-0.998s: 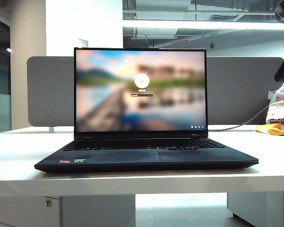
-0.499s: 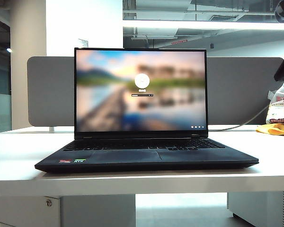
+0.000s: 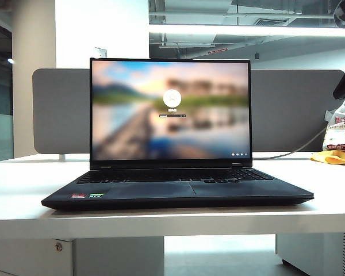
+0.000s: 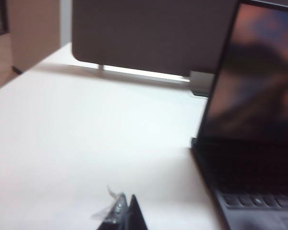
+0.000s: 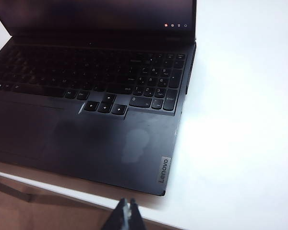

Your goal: Open the lid of the laptop and use the keypad to enter the password "123".

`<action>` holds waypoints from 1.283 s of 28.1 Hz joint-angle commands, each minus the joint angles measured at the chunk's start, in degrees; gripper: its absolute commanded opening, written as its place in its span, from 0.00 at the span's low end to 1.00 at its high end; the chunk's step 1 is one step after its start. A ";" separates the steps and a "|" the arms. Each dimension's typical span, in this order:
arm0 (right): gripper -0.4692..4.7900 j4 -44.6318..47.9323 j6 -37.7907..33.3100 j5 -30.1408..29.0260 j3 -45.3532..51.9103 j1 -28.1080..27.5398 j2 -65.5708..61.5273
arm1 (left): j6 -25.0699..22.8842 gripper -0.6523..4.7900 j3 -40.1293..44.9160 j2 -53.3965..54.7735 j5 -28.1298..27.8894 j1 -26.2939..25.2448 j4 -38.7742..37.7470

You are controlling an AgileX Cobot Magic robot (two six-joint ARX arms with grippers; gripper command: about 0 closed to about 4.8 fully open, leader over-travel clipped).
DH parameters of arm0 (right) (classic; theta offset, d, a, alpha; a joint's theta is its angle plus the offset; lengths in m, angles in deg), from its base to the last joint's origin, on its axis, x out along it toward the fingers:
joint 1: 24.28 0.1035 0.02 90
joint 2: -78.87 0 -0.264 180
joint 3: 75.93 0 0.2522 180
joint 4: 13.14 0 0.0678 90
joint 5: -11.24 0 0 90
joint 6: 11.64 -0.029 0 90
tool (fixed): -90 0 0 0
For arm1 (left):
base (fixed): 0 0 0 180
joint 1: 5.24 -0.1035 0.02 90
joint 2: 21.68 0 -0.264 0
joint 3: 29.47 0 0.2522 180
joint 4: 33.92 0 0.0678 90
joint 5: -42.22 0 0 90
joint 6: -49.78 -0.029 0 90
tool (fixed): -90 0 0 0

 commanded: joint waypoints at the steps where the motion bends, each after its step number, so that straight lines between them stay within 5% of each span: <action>1: 0.09 0.98 -0.17 -0.07 -0.26 0.00 0.04 | -1.60 0.11 0.00 0.02 -0.02 1.44 -2.91; 36: 0.09 0.98 -0.17 -0.07 -0.26 0.00 0.04 | 0.15 0.11 0.00 0.02 -0.22 1.62 -6.19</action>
